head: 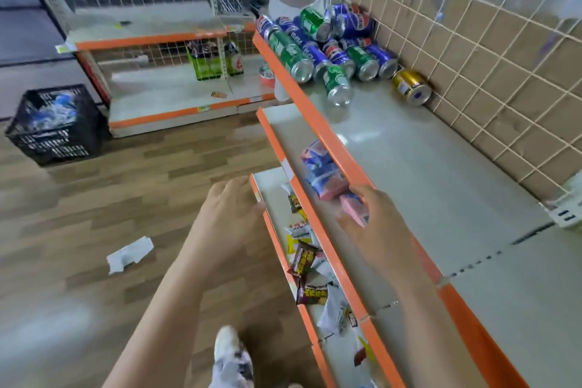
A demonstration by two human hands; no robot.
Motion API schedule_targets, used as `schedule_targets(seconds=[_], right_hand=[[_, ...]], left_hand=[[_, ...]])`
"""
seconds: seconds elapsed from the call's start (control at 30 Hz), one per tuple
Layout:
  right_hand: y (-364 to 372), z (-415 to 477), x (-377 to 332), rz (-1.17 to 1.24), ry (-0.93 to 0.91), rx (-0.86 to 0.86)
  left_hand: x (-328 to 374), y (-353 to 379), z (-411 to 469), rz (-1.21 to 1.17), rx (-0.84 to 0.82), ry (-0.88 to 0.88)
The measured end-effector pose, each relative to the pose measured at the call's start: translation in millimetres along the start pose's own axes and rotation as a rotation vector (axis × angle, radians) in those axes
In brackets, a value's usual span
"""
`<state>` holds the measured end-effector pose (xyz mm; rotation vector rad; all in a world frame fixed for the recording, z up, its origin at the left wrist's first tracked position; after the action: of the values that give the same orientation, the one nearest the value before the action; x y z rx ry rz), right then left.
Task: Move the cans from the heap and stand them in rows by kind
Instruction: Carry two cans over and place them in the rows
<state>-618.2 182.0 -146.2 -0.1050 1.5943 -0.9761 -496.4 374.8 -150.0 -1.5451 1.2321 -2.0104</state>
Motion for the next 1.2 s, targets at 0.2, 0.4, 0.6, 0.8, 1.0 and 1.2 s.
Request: schedule_targets(seconds=[0.2, 0.4, 0.6, 0.8, 1.0, 1.2], right_hand=[[17, 76, -8, -0.012, 0.056, 0.126], [29, 145, -31, -0.031, 0.150, 0.238], [34, 186, -29, -0.125, 0.252, 0.276], [13, 224, -10, -0.187, 0.297, 0.362], [-24, 255, 28, -0.211, 0.375, 0.395], [-71, 309, 74, -0.311, 0.432, 0.489]], left_hand=[[-9, -5, 106, 0.059, -0.066, 0.082], [7, -24, 212, 0.015, -0.117, 0.245], [25, 1, 275, -0.005, -0.276, 0.375], [56, 40, 327, -0.028, -0.373, 0.374], [105, 87, 364, 0.006, -0.431, 0.417], [134, 139, 390, -0.067, -0.463, 0.275]])
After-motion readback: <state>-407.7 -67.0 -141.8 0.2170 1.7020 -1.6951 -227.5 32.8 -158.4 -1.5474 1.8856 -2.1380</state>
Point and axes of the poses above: each hand's wrist, its own z-axis towards the middle knuckle, its own y-axis out of the palm, x = y × z, the point moved 6 cm from there along z, towards the middle knuckle, and after that the axes turned 7 degrees about z, right-handed, at the moved point
